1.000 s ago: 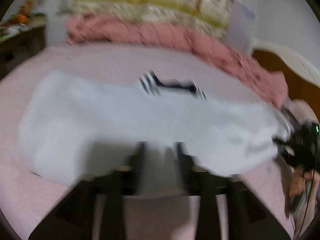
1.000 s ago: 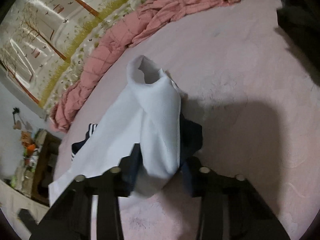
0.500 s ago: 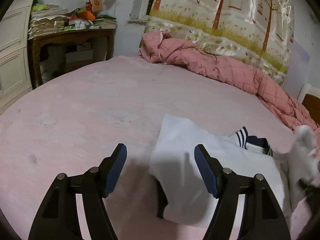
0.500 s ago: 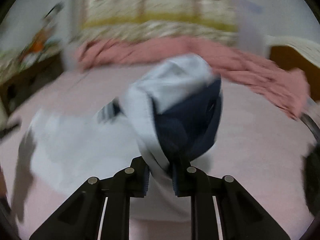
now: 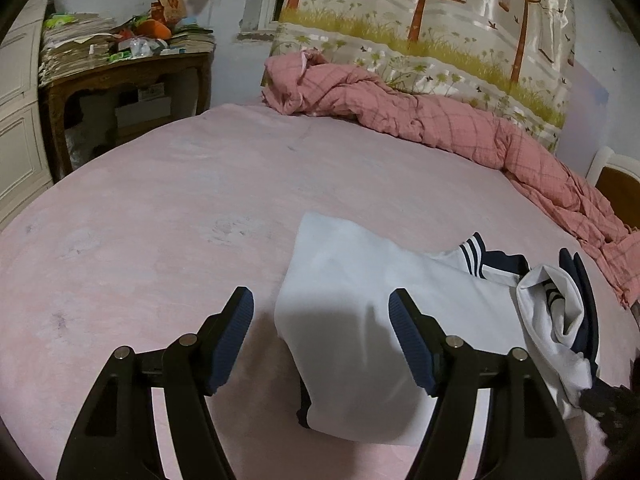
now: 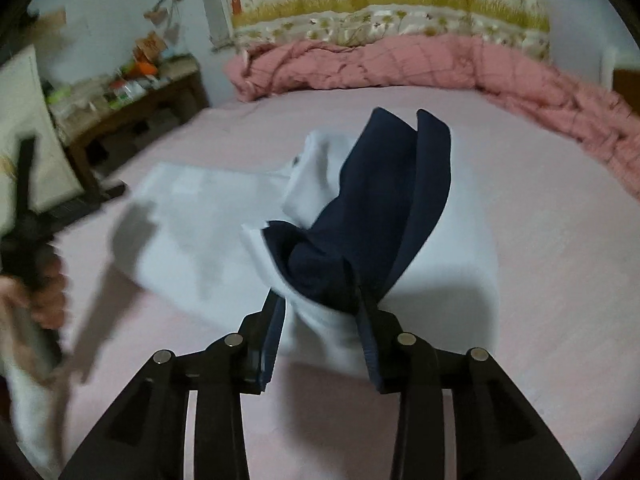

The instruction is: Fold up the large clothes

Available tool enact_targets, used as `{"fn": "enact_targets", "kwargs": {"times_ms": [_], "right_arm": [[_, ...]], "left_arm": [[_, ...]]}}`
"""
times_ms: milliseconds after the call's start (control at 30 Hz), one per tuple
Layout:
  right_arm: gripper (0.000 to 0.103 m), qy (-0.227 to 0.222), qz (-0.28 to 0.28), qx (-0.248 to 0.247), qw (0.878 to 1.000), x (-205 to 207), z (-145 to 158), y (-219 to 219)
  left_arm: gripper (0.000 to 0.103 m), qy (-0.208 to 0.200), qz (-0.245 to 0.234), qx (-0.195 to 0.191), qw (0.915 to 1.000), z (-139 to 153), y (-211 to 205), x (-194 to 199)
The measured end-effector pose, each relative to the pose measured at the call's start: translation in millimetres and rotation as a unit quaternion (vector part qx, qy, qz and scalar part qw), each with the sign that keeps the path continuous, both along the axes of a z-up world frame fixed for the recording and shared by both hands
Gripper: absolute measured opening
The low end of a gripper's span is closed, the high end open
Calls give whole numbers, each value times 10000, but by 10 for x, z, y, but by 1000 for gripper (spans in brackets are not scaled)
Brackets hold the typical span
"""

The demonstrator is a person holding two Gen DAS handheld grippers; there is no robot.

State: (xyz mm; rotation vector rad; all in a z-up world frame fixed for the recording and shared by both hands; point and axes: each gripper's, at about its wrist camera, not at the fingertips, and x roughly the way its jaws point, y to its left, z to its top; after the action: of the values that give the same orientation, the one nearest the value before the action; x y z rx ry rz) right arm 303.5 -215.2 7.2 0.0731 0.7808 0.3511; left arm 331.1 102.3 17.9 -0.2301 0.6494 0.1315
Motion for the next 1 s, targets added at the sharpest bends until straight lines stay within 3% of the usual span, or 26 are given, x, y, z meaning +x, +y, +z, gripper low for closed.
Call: {"fn": "enact_targets", "kwargs": {"times_ms": [67,167,267,333,367,433,500,600,700,733,833,933,1000], "right_arm": [[51,64,231,570,9981,-56,96,-150],[52,-237,100,704,9972,-78,264,-263],[62,-848,-1052,303,9904,-9,394,-423],[66,-829,-1700,-45,9819,145,363,-483],[66,-657,-1668,-62,9838,306,308,-494],[66,-179,-1137,111,9933,572,192,-420],[66,84,-738,-38,9972,747,92,-254],[60,54,-213,-493,9985,770,-9,-12],[58,30,221,-679,9974,663,-92,105],[58,11,266,-712,9971,610,-117,122],[57,86,448,-435,9980,593,-95,65],[52,134,904,-325,9953,493,-73,113],[52,220,1127,-244,9931,443,-93,166]], "left_arm": [[70,22,29,14,10000,-3,10,8],[76,60,133,-6,9999,-19,45,17],[80,151,187,-130,9996,-62,93,33],[81,221,196,-223,9993,-92,118,52],[82,260,198,-253,9991,-103,119,62],[85,364,179,-304,9987,-143,120,89],[88,508,122,-409,9978,-195,124,125],[94,822,-46,-699,9942,-322,146,202],[96,1283,-201,-1211,9841,-544,181,310],[98,1415,-285,-1421,9793,-618,192,343],[101,1355,-343,-1597,9772,-619,219,310],[98,1268,-503,-1860,9730,-594,210,258],[73,1240,-779,-2088,9669,-604,172,276]]}}
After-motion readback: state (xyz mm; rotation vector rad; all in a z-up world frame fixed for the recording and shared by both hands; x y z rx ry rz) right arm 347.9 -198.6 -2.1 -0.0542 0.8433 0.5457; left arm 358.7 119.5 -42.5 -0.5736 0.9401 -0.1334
